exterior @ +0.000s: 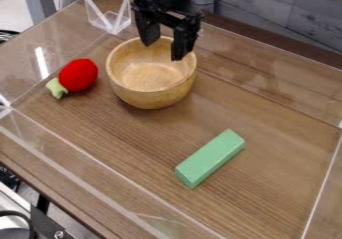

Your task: Move the red fruit to the left

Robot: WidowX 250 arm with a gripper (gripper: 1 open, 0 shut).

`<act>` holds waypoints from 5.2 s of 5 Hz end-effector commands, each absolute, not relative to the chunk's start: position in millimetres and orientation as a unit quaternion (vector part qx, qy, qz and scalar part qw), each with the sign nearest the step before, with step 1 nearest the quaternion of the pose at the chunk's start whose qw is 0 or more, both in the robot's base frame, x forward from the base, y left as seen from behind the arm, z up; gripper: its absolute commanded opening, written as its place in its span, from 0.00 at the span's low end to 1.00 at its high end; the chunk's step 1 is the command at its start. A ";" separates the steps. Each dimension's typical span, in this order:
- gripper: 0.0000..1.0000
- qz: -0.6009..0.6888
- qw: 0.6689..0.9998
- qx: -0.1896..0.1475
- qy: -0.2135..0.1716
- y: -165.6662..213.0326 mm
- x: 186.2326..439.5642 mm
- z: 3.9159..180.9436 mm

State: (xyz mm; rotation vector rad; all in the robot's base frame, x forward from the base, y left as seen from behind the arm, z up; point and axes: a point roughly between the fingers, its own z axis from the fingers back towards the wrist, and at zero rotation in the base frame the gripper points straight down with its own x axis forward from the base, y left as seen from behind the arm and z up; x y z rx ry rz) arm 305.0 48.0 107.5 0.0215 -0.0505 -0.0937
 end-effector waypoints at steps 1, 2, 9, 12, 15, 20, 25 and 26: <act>1.00 -0.028 0.998 0.024 -0.053 47.0 311.4 113.9; 1.00 -0.023 0.998 0.029 -0.060 42.6 317.2 107.5; 1.00 0.041 0.997 0.038 -0.051 63.9 303.3 98.6; 1.00 0.062 0.997 0.040 -0.021 61.3 299.9 80.6; 1.00 0.123 0.992 0.037 -0.004 85.6 291.4 71.3; 1.00 0.076 0.997 0.000 -0.016 137.7 288.8 77.6; 1.00 0.063 0.998 -0.018 -0.011 176.0 280.2 97.6; 1.00 0.060 0.998 -0.019 -0.008 177.1 273.2 87.4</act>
